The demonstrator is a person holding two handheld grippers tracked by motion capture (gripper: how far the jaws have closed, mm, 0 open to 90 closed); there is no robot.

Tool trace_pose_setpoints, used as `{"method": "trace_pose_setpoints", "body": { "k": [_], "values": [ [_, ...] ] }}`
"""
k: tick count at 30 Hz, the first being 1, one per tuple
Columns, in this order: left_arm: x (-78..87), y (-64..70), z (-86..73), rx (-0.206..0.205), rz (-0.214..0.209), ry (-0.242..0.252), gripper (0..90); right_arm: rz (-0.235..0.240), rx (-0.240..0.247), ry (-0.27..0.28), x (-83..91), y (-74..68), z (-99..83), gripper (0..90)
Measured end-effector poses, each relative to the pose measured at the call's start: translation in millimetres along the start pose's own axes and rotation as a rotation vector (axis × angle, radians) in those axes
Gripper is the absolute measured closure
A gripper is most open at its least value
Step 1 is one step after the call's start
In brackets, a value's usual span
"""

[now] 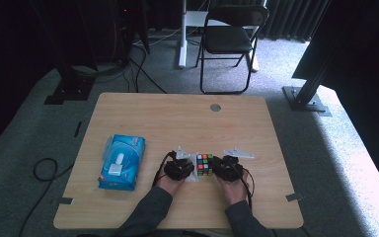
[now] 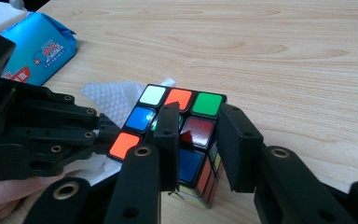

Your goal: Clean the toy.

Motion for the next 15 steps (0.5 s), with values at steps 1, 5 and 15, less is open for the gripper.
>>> {"method": "trace_pose_setpoints", "body": {
  "k": [1,5,15],
  "values": [
    [1.1,0.5,0.5,0.004,-0.004,0.005,84.8,0.000,0.000,0.000,0.0,-0.1,0.0,70.0],
    [8.3,2.3,4.5,-0.003,-0.018,0.028,84.7,0.000,0.000,0.001,0.0,-0.1,-0.1,70.0],
    [21.9,9.6,9.0,-0.009,-0.040,0.073,84.6,0.000,0.002,0.002,0.0,0.1,-0.2,70.0]
  ]
}}
Point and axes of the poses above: each handheld gripper's, and its own axes: x roughly backward along the jaws, z roughly out of its top, y roughly to its right, the point moved 7 cm from there along -x, roughly forward along the jaws, and after that the axes turned 2 degrees about -y, right-handed, at the moved point
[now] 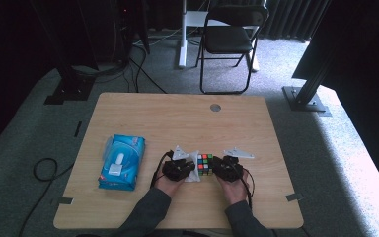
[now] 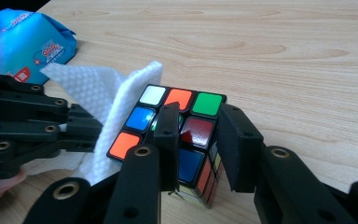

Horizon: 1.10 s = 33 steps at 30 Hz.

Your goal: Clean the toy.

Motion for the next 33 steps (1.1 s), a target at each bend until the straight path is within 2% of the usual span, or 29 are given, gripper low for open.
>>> {"method": "trace_pose_setpoints", "body": {
  "k": [4,8,11,16,19,22,25,29,33],
  "values": [
    [5.9,3.8,3.8,-0.008,-0.006,0.020,84.0,0.000,0.000,0.000,0.0,0.0,0.0,70.0],
    [7.2,6.5,3.8,-0.028,0.005,0.009,84.0,0.000,0.001,0.000,0.0,0.0,0.0,70.0],
    [5.3,5.8,1.9,-0.022,0.009,0.001,83.9,0.000,0.001,0.001,-0.1,-0.1,0.0,69.9],
    [-3.8,4.9,-6.9,-0.026,0.033,-0.042,84.8,-0.001,-0.001,-0.001,0.0,-0.2,0.1,70.0],
    [-7.9,4.1,-11.1,-0.016,0.037,-0.051,85.3,-0.002,0.000,0.000,-0.1,-0.2,0.2,70.0],
    [-16.3,3.8,-18.0,-0.035,0.060,-0.092,85.3,-0.002,0.000,0.000,-0.1,-0.4,0.2,70.1],
    [-17.8,3.1,-19.2,-0.033,0.051,-0.085,85.4,-0.007,0.001,0.000,-0.1,0.0,0.5,70.3],
    [-17.1,3.2,-18.9,-0.061,0.061,-0.087,85.5,-0.006,0.002,0.000,-0.1,0.0,0.4,70.3],
    [-13.8,-0.6,-18.7,-0.063,0.067,-0.082,85.6,0.000,0.003,-0.002,-0.1,-0.3,0.3,70.4]
  ]
}}
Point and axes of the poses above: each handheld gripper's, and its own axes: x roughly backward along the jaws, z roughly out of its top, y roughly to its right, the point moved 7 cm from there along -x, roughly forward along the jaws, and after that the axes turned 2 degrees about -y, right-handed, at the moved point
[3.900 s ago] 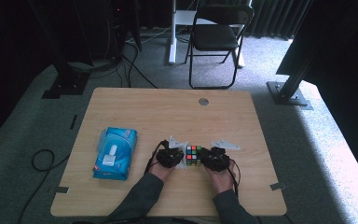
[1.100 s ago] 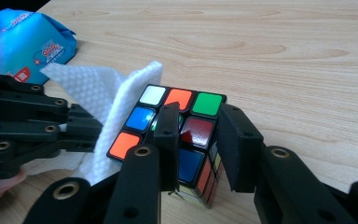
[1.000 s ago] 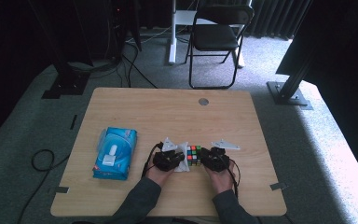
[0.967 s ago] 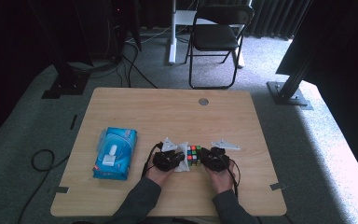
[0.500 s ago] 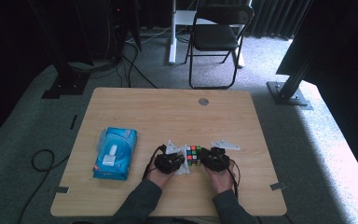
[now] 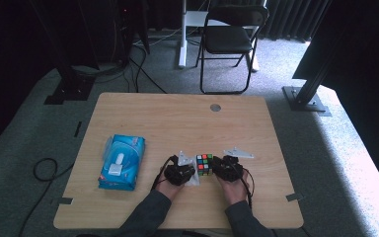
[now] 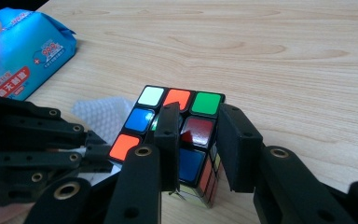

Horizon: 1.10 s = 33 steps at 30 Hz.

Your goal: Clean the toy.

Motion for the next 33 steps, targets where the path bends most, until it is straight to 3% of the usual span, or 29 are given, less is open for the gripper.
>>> {"method": "trace_pose_setpoints", "body": {
  "k": [8,11,15,16,21,26,29,31,33],
  "values": [
    [14.7,-22.2,6.5,0.048,0.024,0.042,85.7,0.035,0.016,-0.017,-1.2,-2.2,0.4,71.0],
    [17.7,-26.3,9.1,0.058,0.030,0.055,85.6,0.046,0.022,-0.024,-1.3,-3.2,0.5,71.1],
    [20.0,-30.4,13.6,0.069,0.028,0.070,85.6,0.094,0.053,-0.041,-2.5,-9.6,-0.6,71.3],
    [20.3,-31.2,14.6,0.071,0.027,0.073,85.6,0.127,0.080,-0.051,-3.7,-14.7,-1.5,71.2],
    [19.3,-29.3,13.4,0.066,0.019,0.074,85.7,0.147,0.095,-0.060,-5.1,-18.5,-1.3,71.2],
    [20.2,-26.2,11.6,0.071,0.006,0.072,85.8,0.125,0.077,-0.043,-6.9,-15.8,0.5,70.7],
    [20.0,-18.1,9.6,0.064,-0.014,0.073,85.8,0.064,0.043,-0.027,-8.4,-9.7,3.8,65.1],
    [20.3,-11.9,8.1,0.060,-0.016,0.072,85.8,0.050,0.038,-0.022,-8.5,-9.1,4.0,64.5],
    [21.2,-5.6,5.7,0.075,-0.036,0.077,85.7,0.015,0.031,-0.018,-7.1,-7.4,3.9,62.1]
  ]
}}
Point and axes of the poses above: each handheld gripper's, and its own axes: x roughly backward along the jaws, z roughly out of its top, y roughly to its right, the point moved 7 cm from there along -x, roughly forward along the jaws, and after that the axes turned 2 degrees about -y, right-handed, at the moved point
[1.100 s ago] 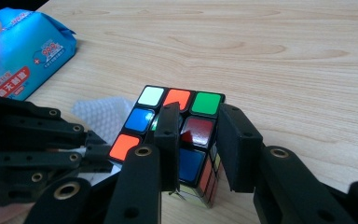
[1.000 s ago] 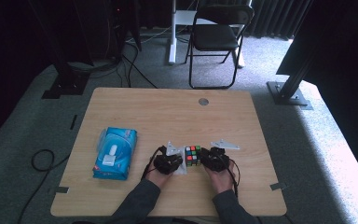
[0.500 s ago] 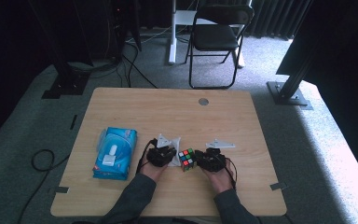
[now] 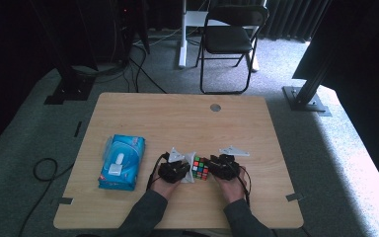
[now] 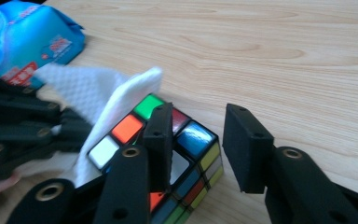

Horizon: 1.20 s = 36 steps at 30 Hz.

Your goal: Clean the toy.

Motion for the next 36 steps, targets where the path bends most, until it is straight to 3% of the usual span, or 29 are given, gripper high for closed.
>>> {"method": "trace_pose_setpoints", "body": {
  "k": [6,15,26,36],
  "values": [
    [-0.5,3.9,-0.6,-0.006,-0.004,-0.002,85.8,-0.005,-0.026,0.004,4.9,2.5,-2.8,59.0],
    [-0.4,5.2,-1.5,0.001,0.002,-0.004,85.7,0.011,-0.006,-0.018,11.6,-5.2,-8.5,59.5],
    [-0.8,10.2,7.4,-0.007,-0.002,0.004,85.8,0.009,-0.027,-0.030,14.2,1.2,-8.9,70.2],
    [-4.8,1.4,19.1,-0.008,0.023,0.007,85.8,0.004,-0.025,-0.027,12.9,2.1,-8.1,70.2]
  ]
}}
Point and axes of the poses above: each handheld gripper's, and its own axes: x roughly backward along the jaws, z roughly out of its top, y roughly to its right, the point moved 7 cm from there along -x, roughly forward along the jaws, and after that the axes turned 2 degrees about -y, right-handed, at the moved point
